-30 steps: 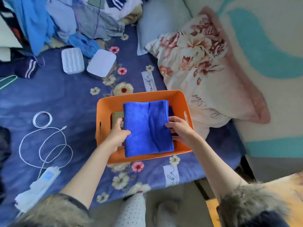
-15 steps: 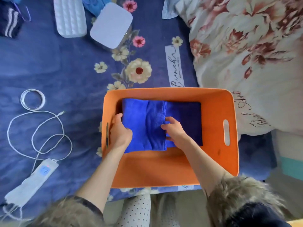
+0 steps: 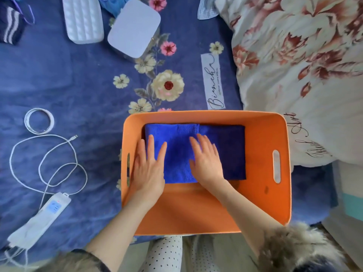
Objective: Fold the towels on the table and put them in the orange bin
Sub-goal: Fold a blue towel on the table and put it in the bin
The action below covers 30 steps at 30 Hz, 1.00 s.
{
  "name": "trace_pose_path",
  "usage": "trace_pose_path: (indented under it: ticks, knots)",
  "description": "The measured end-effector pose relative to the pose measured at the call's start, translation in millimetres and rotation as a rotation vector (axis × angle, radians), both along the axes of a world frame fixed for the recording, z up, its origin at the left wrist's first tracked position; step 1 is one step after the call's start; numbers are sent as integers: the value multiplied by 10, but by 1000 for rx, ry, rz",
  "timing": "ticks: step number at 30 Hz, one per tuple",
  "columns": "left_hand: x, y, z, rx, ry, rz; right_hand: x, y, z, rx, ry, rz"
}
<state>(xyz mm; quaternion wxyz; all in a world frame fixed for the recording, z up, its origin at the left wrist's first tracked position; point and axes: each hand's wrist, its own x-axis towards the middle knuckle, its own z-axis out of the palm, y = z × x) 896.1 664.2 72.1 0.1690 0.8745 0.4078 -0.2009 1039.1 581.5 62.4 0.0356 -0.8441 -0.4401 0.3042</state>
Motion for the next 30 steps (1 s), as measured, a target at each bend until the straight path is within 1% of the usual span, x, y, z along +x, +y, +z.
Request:
trace_pose_path:
  ticks: [1,2,4,6,8,12,18,21,25,27,30]
  knots:
    - [33,23,-46,3,85,-77,0,-37,-24,-51,-77,224]
    - [83,58,-92,0,152,-117,22,-54,-68,-99,-133,368]
    - [165,142,-196,-7,235,-140,96,-18,-161,-169,-214,472]
    - [206,223,-303,-13,295,-149,174,50,-273,-198,-246,496]
    - [215,275,-406,-7,329,-164,239,107,-386,-213,-238,487]
    - [240,285,-544,-12,344,-167,282,135,-570,-224,-188,460]
    - [274,345,-489,-103,356,-181,240,188,-536,-301,-226,467]
    - [262,407,-281,-152,309,-187,175,192,-329,-291,-157,409]
    - [261,370,131,-145,176,-186,141,18,136,-224,-6,160]
    - [281,275,388,-173,94,-155,173,-161,427,-182,14,15]
    - [332,58,813,-222,-50,-131,214,-553,916,-99,-13,-150]
